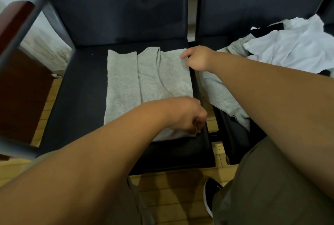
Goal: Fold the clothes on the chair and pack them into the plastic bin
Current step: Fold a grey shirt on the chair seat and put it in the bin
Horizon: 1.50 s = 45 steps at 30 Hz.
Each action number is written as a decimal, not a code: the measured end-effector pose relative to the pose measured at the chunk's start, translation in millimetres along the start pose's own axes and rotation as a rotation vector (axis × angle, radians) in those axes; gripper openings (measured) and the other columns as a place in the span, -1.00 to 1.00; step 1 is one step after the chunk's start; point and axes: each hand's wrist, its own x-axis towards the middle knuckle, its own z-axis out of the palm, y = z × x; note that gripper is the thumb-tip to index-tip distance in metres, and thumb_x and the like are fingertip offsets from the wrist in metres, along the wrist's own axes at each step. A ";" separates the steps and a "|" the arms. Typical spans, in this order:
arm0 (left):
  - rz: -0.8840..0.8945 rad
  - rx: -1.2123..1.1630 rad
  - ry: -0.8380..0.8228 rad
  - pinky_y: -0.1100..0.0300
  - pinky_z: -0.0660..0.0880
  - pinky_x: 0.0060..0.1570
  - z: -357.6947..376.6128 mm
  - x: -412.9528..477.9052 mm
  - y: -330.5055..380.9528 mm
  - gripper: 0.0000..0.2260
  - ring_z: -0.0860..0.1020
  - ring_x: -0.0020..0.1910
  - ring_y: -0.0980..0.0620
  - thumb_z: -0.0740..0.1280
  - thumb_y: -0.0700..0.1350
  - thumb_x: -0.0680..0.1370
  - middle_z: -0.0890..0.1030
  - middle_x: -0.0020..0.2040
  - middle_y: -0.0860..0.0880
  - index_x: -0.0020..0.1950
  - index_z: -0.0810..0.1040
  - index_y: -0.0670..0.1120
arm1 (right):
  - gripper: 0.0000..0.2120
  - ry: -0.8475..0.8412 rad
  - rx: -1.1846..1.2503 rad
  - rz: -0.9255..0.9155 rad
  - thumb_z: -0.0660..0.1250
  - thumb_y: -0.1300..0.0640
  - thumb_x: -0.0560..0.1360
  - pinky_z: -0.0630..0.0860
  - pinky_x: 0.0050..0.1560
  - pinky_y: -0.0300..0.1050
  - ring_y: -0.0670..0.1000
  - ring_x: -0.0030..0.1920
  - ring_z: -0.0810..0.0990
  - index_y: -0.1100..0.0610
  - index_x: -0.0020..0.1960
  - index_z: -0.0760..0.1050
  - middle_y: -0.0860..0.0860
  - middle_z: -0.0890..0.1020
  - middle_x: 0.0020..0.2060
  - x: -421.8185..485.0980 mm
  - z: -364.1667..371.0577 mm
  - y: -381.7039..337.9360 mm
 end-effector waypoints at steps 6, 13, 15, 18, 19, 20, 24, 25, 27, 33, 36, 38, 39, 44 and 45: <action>0.032 -0.136 0.075 0.29 0.46 -0.10 -5.0 -7.1 -6.5 -0.90 0.51 -0.08 0.16 0.56 -0.10 0.50 0.47 0.10 0.08 -0.05 0.67 0.01 | -0.65 0.067 -0.025 0.005 0.23 0.25 0.61 0.56 0.34 0.12 0.22 0.30 0.61 0.27 0.32 0.63 0.18 0.67 0.26 10.2 2.8 -4.8; -0.006 -0.201 0.029 0.19 0.49 -0.15 -2.4 -10.2 -3.7 -0.87 0.56 -0.13 0.18 0.48 -0.10 0.53 0.60 -0.09 0.15 -0.05 0.58 0.10 | -0.88 0.090 0.102 0.073 0.25 0.26 0.57 0.42 -0.16 -0.03 0.08 -0.17 0.45 0.13 -0.08 0.53 0.10 0.50 -0.18 14.4 4.5 -18.1; -0.003 -0.204 0.042 0.17 0.51 -0.15 -3.3 -13.1 -2.3 -0.89 0.56 -0.12 0.15 0.46 -0.13 0.54 0.60 -0.10 0.12 -0.04 0.57 0.06 | -0.81 0.123 0.190 0.059 0.33 0.15 0.60 0.58 0.05 0.00 0.11 -0.01 0.58 0.18 0.16 0.63 0.10 0.63 0.02 16.6 2.5 -18.9; -0.016 -0.220 0.045 0.16 0.51 -0.12 -8.0 -18.7 -0.2 -0.86 0.58 -0.09 0.10 0.45 -0.17 0.54 0.60 -0.06 0.09 0.02 0.56 0.02 | -0.72 0.128 0.432 0.088 0.41 0.16 0.59 0.69 0.18 0.08 0.15 0.13 0.73 0.23 0.25 0.64 0.15 0.72 0.15 18.3 0.3 -22.4; -0.027 -0.232 0.044 0.17 0.51 -0.10 -9.9 -21.2 -0.1 -0.84 0.58 -0.06 0.11 0.46 -0.18 0.54 0.60 -0.02 0.09 0.05 0.56 0.04 | -0.74 0.127 0.511 0.090 0.41 0.18 0.59 0.71 0.13 0.05 0.15 0.13 0.74 0.24 0.24 0.64 0.17 0.72 0.15 18.2 -0.5 -24.6; -0.036 -0.245 0.043 0.18 0.51 -0.08 -12.3 -24.3 -0.4 -0.80 0.58 -0.04 0.12 0.46 -0.19 0.54 0.60 0.01 0.11 0.09 0.57 0.05 | -0.77 0.129 0.584 0.095 0.41 0.20 0.61 0.72 0.07 -0.04 0.13 0.11 0.74 0.24 0.24 0.63 0.16 0.72 0.13 16.9 -1.7 -27.5; -0.052 -0.251 0.035 0.15 0.57 0.02 -22.1 -42.5 0.5 -0.68 0.57 -0.05 0.17 0.44 -0.25 0.54 0.58 0.01 0.15 0.19 0.61 0.10 | -0.78 0.132 0.788 0.100 0.39 0.24 0.64 0.69 -0.15 -0.21 0.04 0.07 0.74 0.23 0.27 0.60 0.11 0.71 0.13 4.1 -4.8 -43.4; -0.058 -0.238 0.037 0.17 0.58 0.03 -24.7 -48.7 0.8 -0.69 0.57 -0.05 0.18 0.44 -0.25 0.55 0.58 0.01 0.16 0.18 0.62 0.12 | -0.77 0.134 0.811 0.096 0.39 0.24 0.64 0.71 -0.10 -0.16 0.05 0.08 0.74 0.23 0.28 0.60 0.11 0.71 0.14 2.9 -5.1 -47.3; -0.081 -0.213 0.032 0.25 0.55 0.00 -29.5 -62.7 1.1 -0.71 0.58 -0.03 0.20 0.45 -0.22 0.56 0.59 0.03 0.16 0.17 0.64 0.13 | -0.75 0.129 0.852 0.091 0.39 0.27 0.62 0.73 0.05 -0.03 0.06 0.10 0.74 0.24 0.30 0.58 0.13 0.70 0.15 1.3 -4.7 -56.1; -0.197 -0.254 0.031 0.40 0.47 -0.10 -37.0 -112.8 -8.6 -0.78 0.59 -0.07 0.25 0.52 -0.04 0.56 0.63 0.00 0.17 0.15 0.64 0.21 | -0.73 0.143 0.927 0.036 0.41 0.24 0.60 0.74 -0.04 -0.03 0.05 0.04 0.75 0.20 0.30 0.57 0.11 0.70 0.11 -5.6 3.3 -93.6; -0.256 -0.350 -0.008 0.46 0.45 -0.16 -41.9 -139.7 -14.5 -0.80 0.59 -0.10 0.32 0.52 -0.01 0.57 0.65 -0.04 0.19 0.15 0.64 0.21 | -0.69 0.163 0.869 -0.002 0.44 0.17 0.58 0.72 0.10 0.05 0.11 0.11 0.74 0.20 0.31 0.58 0.14 0.70 0.16 -6.6 12.6 -117.5; -0.299 -0.378 -0.027 0.45 0.45 -0.14 -42.5 -154.2 -19.9 -0.80 0.59 -0.10 0.34 0.51 0.00 0.58 0.65 -0.02 0.19 0.18 0.64 0.20 | -0.75 0.129 0.884 -0.010 0.42 0.18 0.59 0.71 0.14 0.08 0.10 0.14 0.74 0.19 0.25 0.59 0.16 0.70 0.20 -8.9 19.7 -133.0; -0.318 -0.381 -0.026 0.42 0.45 -0.12 -41.4 -160.1 -23.1 -0.80 0.59 -0.10 0.33 0.50 0.01 0.59 0.65 0.00 0.18 0.18 0.64 0.19 | -0.82 0.096 0.889 -0.014 0.40 0.20 0.61 0.70 0.15 0.09 0.09 0.16 0.73 0.17 0.21 0.61 0.17 0.69 0.21 -11.4 23.7 -140.3; -0.403 -0.381 -0.011 0.19 0.60 0.02 -28.7 -185.4 -40.4 -0.81 0.64 -0.08 0.20 0.49 0.07 0.58 0.68 0.01 0.16 0.18 0.64 0.21 | -0.82 0.044 0.801 -0.032 0.42 0.13 0.61 0.73 0.08 0.02 -0.03 0.04 0.75 0.12 0.20 0.60 0.08 0.72 0.10 -10.1 47.2 -168.4; -0.415 -0.381 -0.011 0.22 0.58 0.00 -25.9 -190.0 -43.5 -0.82 0.63 -0.08 0.21 0.48 0.07 0.58 0.68 0.01 0.16 0.18 0.64 0.22 | -0.81 0.034 0.792 -0.037 0.43 0.12 0.61 0.73 0.06 0.00 -0.05 0.02 0.75 0.12 0.21 0.61 0.05 0.72 0.08 -8.0 51.9 -173.1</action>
